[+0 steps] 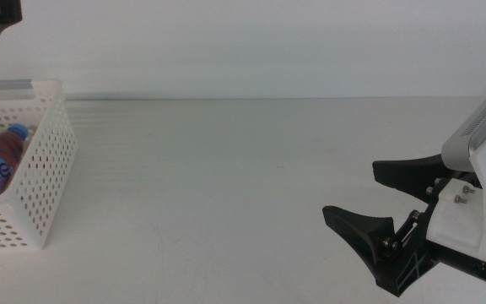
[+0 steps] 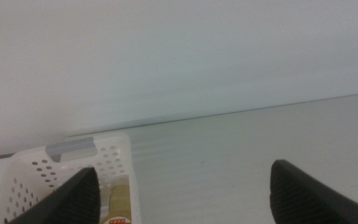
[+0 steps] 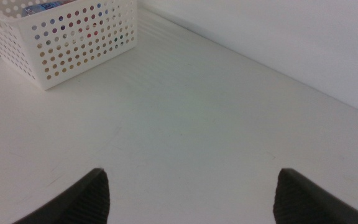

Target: Use arms to grab the bottles and put them into the dustbin to the left of the table.

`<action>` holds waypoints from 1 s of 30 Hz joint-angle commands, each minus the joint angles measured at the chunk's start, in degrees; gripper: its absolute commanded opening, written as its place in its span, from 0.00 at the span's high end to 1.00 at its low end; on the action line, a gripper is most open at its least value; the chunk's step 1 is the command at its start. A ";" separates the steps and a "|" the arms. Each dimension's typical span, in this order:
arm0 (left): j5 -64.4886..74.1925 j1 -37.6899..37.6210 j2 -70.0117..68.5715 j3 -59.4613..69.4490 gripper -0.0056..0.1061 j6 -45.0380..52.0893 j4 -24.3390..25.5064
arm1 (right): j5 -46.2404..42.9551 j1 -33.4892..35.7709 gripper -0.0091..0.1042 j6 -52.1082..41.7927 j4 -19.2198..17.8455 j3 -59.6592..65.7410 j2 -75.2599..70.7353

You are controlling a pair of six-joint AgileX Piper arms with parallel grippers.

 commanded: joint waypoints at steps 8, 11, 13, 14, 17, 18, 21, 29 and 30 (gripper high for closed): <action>-8.34 -0.05 -6.47 4.48 0.14 -0.93 -0.20 | 0.01 -8.64 0.22 -0.60 -0.61 -1.55 -4.63; -14.06 -0.05 -10.13 11.05 0.14 -0.93 -1.15 | 0.01 -14.40 0.22 -0.60 -0.67 -1.32 -7.59; -17.71 -0.05 -12.86 15.68 0.14 -0.93 -1.33 | -0.15 -17.77 0.22 -0.60 -1.60 -0.27 -10.12; -18.98 -0.05 -14.56 18.25 0.14 -0.93 -1.33 | -0.14 -19.52 0.22 -0.60 -2.51 0.67 -11.79; -20.16 -0.05 -19.97 26.01 0.14 -0.93 -1.38 | 0.13 -24.15 0.22 -0.60 -5.24 4.74 -18.42; -20.16 -0.05 -22.14 28.60 0.14 -0.93 -1.44 | 0.35 -25.67 0.22 -0.60 -5.60 5.89 -20.54; -20.15 -0.05 -29.17 36.11 0.14 -0.93 -1.51 | 1.45 -29.56 0.22 -0.60 -5.91 9.87 -27.47; -20.14 -0.05 -48.87 55.18 0.14 -0.93 -2.65 | 1.62 -35.73 0.22 -0.60 -5.60 20.52 -42.25; -20.14 -0.05 -50.99 57.18 0.14 -0.93 -3.58 | 1.82 -35.94 0.22 -0.60 -5.60 21.53 -43.95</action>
